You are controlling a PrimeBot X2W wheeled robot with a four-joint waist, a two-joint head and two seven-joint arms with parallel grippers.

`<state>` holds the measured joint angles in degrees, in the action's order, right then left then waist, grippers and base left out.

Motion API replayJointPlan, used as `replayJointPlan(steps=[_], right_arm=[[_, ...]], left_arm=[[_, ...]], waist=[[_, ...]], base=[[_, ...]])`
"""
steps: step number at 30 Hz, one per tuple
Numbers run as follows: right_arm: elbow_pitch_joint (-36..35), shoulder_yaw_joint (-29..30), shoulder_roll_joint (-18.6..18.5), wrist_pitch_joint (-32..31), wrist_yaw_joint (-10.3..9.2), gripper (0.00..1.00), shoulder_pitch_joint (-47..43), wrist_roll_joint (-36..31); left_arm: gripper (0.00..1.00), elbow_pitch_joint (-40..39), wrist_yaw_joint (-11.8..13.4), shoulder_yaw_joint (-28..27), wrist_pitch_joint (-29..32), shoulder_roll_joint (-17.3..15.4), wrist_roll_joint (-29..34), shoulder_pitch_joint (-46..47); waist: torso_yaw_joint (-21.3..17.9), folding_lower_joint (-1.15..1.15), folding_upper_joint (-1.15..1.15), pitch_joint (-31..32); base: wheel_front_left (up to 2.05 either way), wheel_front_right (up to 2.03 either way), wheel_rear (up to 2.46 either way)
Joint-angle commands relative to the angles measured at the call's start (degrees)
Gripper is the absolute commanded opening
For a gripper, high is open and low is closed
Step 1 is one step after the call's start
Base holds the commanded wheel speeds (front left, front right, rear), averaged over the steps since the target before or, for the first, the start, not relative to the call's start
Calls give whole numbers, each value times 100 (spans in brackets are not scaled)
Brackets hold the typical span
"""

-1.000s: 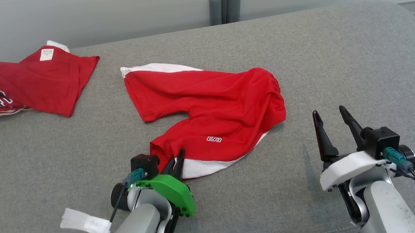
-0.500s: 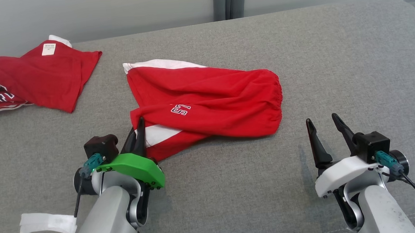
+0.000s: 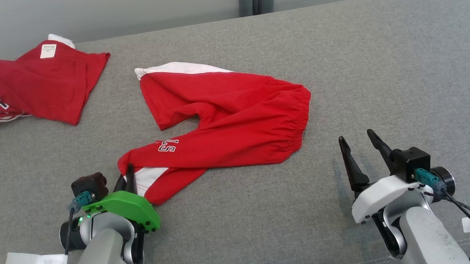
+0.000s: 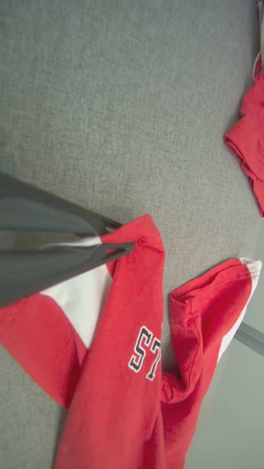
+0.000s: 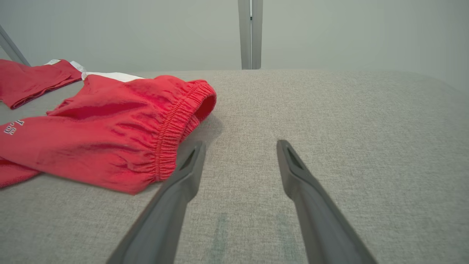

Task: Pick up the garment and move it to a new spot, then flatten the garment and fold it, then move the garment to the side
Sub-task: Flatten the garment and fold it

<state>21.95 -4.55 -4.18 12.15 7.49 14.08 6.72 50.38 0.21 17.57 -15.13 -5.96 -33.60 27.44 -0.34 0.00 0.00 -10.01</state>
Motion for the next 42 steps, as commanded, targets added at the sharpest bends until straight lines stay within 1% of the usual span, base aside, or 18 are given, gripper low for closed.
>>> replayJointPlan(steps=[1,4,5,6,7,14,19,23,28,33,34,36,37,38,39,42], right_arm=[[39,-48,-35,37,1,100,62,21],[112,-151,-93,66,1,100,106,18],[133,-209,-114,73,1,100,119,4],[150,-267,-134,84,1,100,125,-15],[168,-329,-158,103,1,100,129,-34],[284,-978,-477,178,1,100,188,-234],[429,-1756,-856,232,0,100,429,-615],[725,-2308,-1082,263,0,100,760,-905],[1276,-2602,-1200,291,0,100,1233,-1131],[1933,-2776,-1195,304,0,100,1652,-1225],[2062,-2800,-1190,298,0,88,1729,-1224],[2299,-2839,-1174,299,0,47,1853,-1205],[2402,-2842,-1161,300,0,36,1909,-1179],[2501,-2854,-1149,302,0,24,1955,-1163],[2587,-2883,-1132,301,0,0,1992,-1147],[2685,-2909,-1090,303,0,0,2092,-1024]], left_arm=[[0,94,-22,-42,-4,-20,42,76],[0,296,-77,-82,-4,17,65,145],[16,335,-91,-107,-4,25,81,160],[50,366,-96,-135,-4,30,103,167],[100,360,-89,-168,-4,29,123,176],[100,-87,-116,-388,-4,58,424,-28],[100,-700,-168,-508,-4,122,687,-367],[100,-1209,-209,-543,-4,207,837,-706],[100,-1763,-225,-441,-3,267,978,-1064],[100,-2198,-182,-275,-3,300,986,-1251],[100,-2270,-178,-225,-3,301,956,-1270],[100,-2396,-152,-123,-3,304,873,-1290],[100,-2452,-122,-78,-3,304,840,-1295],[100,-2509,-100,-38,-3,302,804,-1302],[100,-2550,-66,6,-3,302,783,-1313],[100,-2640,13,73,-3,302,726,-1337]], waist=[[4,0,0,5],[23,0,0,31],[32,0,0,44],[42,0,0,60],[53,0,0,77],[176,0,0,240],[341,0,0,319],[530,0,0,331],[819,0,0,289],[1100,0,0,207],[1148,0,0,191],[1229,0,0,163],[1262,0,0,151],[1285,0,0,141],[1301,0,0,134],[1320,0,0,117]], base=[[0,0,0],[0,0,0],[0,0,0],[0,0,0],[0,0,0],[0,0,0],[0,0,0],[0,0,0],[0,0,0],[0,0,0],[0,0,0],[0,0,0],[0,0,0],[0,0,0],[0,0,0],[0,0,0]])
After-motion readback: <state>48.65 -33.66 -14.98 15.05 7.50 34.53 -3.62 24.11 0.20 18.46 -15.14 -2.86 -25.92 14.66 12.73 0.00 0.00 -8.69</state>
